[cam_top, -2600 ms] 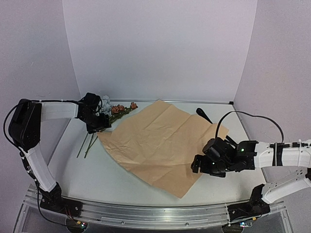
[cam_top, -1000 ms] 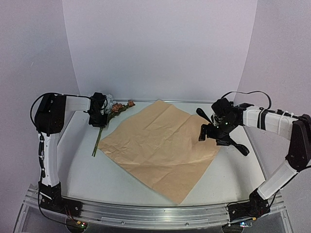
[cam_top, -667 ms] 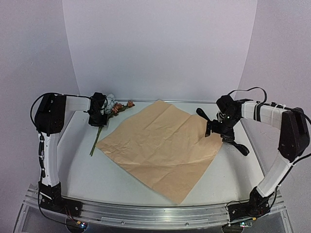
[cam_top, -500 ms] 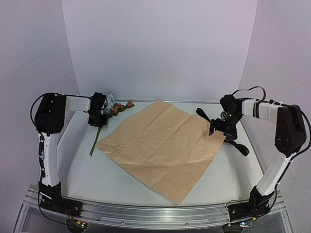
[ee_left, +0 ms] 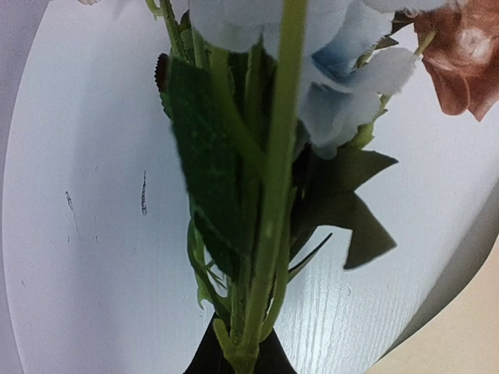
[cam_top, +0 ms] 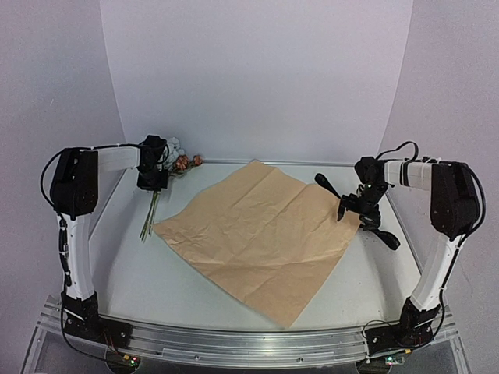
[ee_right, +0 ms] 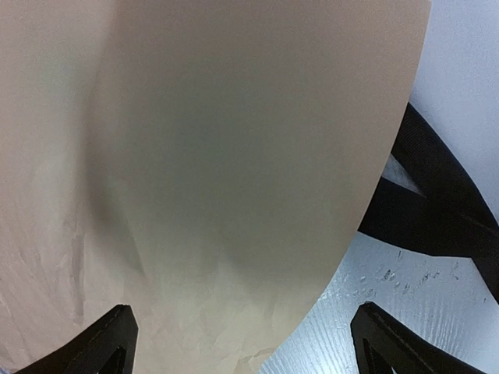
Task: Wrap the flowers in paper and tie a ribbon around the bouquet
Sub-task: Pick up the fake flower from the corner of the board, then move the flattened wrapping paper to the center of the board, then place the fake flower on the flattened wrapping paper, then pick up the bottom corner of the flattened wrapping paper from the center of the board.
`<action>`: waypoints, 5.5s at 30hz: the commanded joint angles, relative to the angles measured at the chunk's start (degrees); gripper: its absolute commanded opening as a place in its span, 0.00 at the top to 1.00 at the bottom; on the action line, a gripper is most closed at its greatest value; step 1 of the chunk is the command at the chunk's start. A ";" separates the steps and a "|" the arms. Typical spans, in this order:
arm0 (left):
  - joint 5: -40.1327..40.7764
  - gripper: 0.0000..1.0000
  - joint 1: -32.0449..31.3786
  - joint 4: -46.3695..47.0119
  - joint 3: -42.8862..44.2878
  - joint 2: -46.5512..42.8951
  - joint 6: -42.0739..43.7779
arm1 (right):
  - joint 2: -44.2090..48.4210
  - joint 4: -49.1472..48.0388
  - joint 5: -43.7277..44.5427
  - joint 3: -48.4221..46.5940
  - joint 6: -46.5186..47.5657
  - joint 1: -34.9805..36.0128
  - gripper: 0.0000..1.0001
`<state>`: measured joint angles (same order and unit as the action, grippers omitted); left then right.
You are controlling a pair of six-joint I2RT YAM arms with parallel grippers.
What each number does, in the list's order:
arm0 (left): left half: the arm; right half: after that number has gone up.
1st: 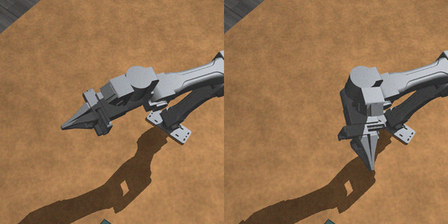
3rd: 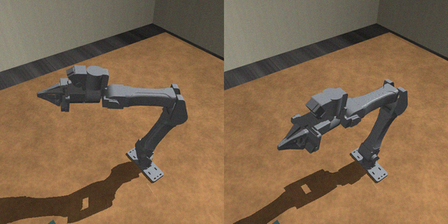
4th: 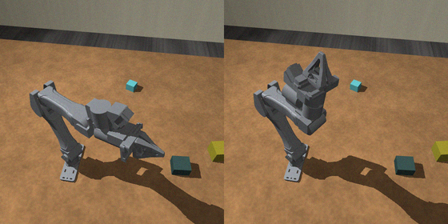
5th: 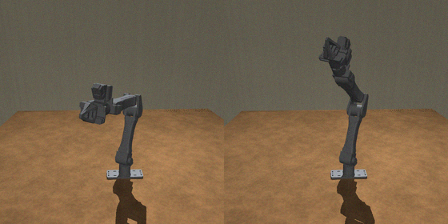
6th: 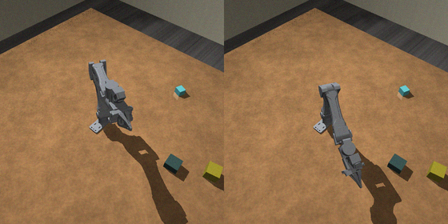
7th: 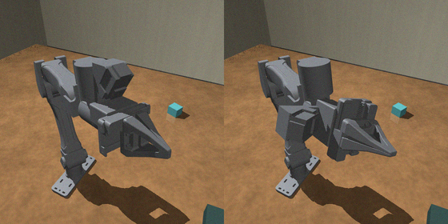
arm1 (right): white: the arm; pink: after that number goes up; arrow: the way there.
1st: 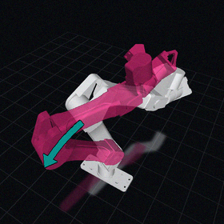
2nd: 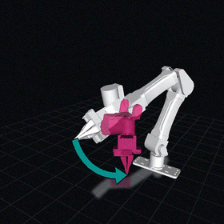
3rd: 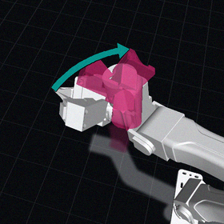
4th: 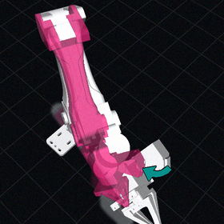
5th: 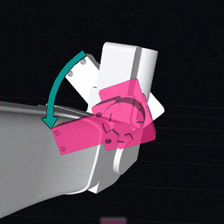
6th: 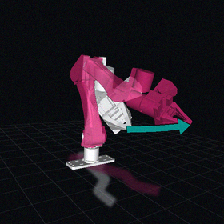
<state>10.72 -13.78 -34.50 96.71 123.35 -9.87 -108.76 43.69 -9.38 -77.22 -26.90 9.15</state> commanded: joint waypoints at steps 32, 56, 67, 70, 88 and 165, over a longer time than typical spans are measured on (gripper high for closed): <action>-12.18 1.00 -14.94 -1.45 11.10 -6.65 -23.43 | -2.00 -9.06 -8.33 1.56 -10.76 4.51 0.57; -14.55 1.00 -26.36 0.72 24.80 14.20 -33.96 | 1.12 -9.59 -4.43 6.03 -12.16 11.10 0.58; -14.76 0.95 -26.47 1.27 23.85 15.88 -33.00 | 2.65 -9.58 -4.18 6.97 -11.26 11.59 0.51; -14.57 0.85 -26.52 1.50 23.41 15.63 -32.88 | 3.37 -9.57 -4.23 7.25 -11.11 11.74 0.47; -13.24 0.42 -26.47 6.35 13.26 5.42 -32.46 | 10.77 -3.83 -0.50 7.97 -7.00 13.37 0.19; -5.18 0.19 -20.55 7.52 -40.81 -57.02 -30.77 | 2.33 -3.55 40.70 -4.25 49.26 88.14 1.00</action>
<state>5.93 -34.68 -27.05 55.79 68.11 -41.82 -111.39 34.86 34.85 -77.09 24.89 97.20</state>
